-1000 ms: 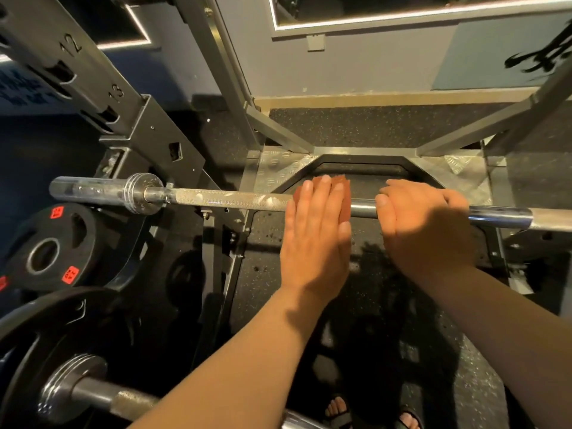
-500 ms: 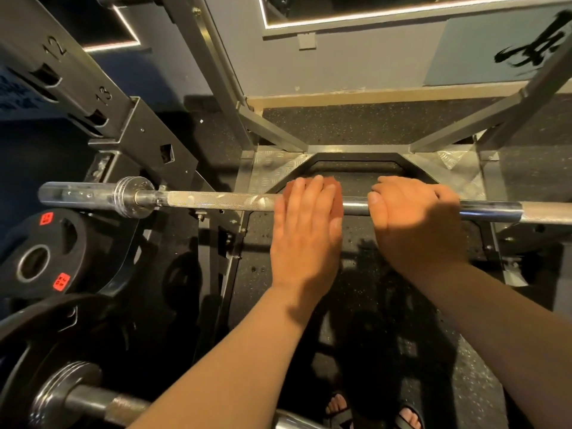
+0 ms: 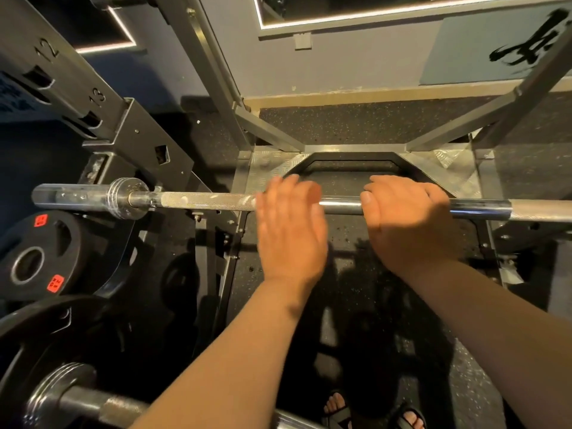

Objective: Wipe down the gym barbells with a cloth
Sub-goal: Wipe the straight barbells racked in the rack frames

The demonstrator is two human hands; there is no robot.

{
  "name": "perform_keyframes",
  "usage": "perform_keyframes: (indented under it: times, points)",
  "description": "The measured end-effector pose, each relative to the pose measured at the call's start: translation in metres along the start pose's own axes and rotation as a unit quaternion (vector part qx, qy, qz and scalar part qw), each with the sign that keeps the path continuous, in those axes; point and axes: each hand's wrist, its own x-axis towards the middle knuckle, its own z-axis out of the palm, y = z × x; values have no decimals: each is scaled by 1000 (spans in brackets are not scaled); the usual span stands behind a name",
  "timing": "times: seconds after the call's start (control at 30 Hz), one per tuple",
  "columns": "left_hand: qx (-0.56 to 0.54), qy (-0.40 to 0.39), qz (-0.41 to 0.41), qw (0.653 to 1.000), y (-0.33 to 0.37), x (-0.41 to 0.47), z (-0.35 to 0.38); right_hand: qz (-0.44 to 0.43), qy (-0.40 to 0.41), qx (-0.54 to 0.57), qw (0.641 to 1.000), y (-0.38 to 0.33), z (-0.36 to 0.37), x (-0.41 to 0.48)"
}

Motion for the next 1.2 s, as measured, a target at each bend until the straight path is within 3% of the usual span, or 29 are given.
perform_keyframes:
  times: [0.17, 0.27, 0.37, 0.5, 0.63, 0.7, 0.8, 0.87, 1.0, 1.07, 1.13, 1.2]
  points:
    - [-68, 27, -97, 993, 31, 0, 10, -17, 53, -28, 998, 1, 4, -3]
    - [-46, -16, -4, 999, 43, -12, 20, -38, 89, -4, 995, 1, 1, -3]
    - [12, -29, 52, 998, 16, -17, 12, -31, 61, 3, 998, 5, 2, -3]
    - [2, 27, -48, 998, -1, -12, 0, -78, 6, -46, 996, 17, -3, -7]
    - [-78, 71, -140, 985, 42, -12, 19, -60, -55, -90, 993, 48, -20, -14]
    - [-69, 44, -111, 990, 70, -14, 31, -71, -70, -79, 992, 57, -20, -17]
    - [-54, -19, 34, 998, 86, -16, 40, -80, -21, -62, 995, 60, -12, -11]
    - [-29, -39, 69, 996, 75, -16, 36, -80, -1, -93, 992, 59, -6, -8]
    - [-16, 28, -50, 998, 35, -8, 20, -64, 13, -157, 985, 61, -4, -3]
    - [-52, 63, -111, 990, 31, 1, 18, -30, -10, -110, 993, 58, -1, 5]
    - [-67, 74, -134, 986, 45, 4, 26, 4, -31, -45, 998, 59, 3, 12]
    - [-67, 52, -111, 990, 67, 2, 35, -24, -31, -93, 995, 59, 3, 9]
